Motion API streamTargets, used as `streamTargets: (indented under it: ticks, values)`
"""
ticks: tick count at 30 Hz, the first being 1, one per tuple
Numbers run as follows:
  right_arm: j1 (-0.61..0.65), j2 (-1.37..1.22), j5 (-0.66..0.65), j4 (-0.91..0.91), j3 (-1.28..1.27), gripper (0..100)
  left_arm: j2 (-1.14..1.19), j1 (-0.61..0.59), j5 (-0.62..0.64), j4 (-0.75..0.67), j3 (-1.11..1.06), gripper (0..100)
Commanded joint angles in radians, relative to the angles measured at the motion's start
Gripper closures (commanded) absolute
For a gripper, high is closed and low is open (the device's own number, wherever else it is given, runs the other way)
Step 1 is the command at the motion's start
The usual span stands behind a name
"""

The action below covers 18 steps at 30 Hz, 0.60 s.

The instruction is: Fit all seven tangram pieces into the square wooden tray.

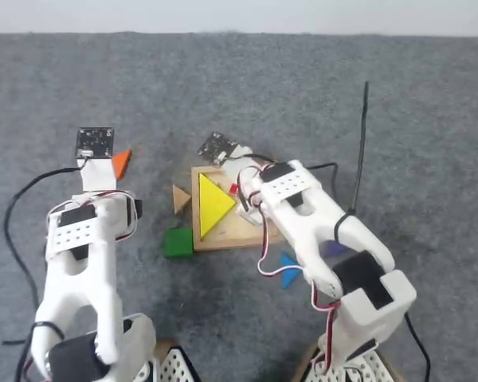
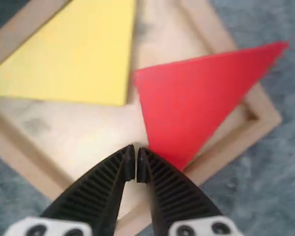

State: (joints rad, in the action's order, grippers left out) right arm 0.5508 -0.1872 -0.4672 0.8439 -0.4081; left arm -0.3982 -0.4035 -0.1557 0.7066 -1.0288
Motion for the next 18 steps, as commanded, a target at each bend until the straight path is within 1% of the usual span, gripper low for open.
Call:
streamTargets:
  ticks: [1, 7, 11, 18]
  values:
    - [-0.035, 0.002, -0.066, -0.016, 0.086, 97.5, -0.040, -0.006, -0.011, -0.018, 0.005, 80]
    - [-0.033, 0.002, -0.143, -0.038, 0.091, 97.5, -0.040, -0.006, -0.011, -0.018, 0.005, 80]
    - [-0.036, 0.002, -0.164, -0.076, 0.091, 97.5, -0.038, -0.006, -0.011, -0.018, 0.005, 80]
    - [-0.038, 0.004, -0.184, -0.074, 0.114, 97.5, -0.038, -0.006, -0.011, -0.018, 0.005, 80]
